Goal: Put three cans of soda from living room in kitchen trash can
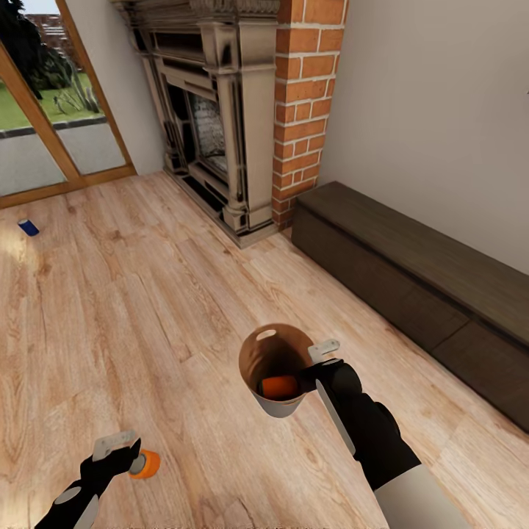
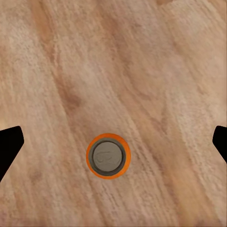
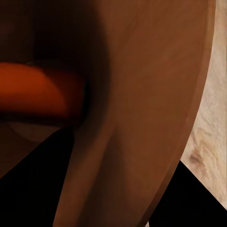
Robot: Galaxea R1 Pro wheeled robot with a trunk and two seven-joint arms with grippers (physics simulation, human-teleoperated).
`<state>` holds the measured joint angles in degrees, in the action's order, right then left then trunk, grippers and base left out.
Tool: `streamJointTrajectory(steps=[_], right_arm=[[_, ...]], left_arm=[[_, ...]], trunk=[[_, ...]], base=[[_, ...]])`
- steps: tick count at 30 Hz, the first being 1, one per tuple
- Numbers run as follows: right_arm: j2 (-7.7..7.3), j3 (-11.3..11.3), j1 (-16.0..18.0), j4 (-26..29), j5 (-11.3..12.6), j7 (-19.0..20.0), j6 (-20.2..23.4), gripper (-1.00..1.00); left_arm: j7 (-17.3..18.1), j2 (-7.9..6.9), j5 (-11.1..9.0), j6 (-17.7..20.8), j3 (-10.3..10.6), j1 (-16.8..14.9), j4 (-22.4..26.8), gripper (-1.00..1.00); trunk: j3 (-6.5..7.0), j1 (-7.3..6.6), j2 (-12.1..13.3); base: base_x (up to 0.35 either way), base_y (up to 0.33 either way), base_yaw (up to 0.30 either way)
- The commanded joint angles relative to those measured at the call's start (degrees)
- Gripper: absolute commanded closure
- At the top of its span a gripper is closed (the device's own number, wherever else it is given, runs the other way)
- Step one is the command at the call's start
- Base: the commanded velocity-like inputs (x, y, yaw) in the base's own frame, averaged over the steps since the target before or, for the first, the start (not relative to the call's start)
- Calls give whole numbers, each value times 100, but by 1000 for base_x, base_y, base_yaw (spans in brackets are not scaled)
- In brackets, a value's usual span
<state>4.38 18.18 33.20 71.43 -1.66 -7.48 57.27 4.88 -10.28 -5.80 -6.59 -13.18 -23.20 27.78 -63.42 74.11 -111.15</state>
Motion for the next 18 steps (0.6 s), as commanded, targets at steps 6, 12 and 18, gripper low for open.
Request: streamJointTrajectory(steps=[6,12,18], right_arm=[[1,1,2,2,43,10,-5,100],[1,1,2,3,43,10,-5,100],[1,1,2,1,43,10,-5,100]], left_arm=[[3,0,0,0,0,1,0,-100],[4,0,0,0,0,0,0,-100],[4,0,0,0,0,1,0,-100]], trunk=[[-30,-1,0],[-107,87,-161],[-215,219,-401]], base=[[0,0,0],[0,0,0],[0,0,0]])
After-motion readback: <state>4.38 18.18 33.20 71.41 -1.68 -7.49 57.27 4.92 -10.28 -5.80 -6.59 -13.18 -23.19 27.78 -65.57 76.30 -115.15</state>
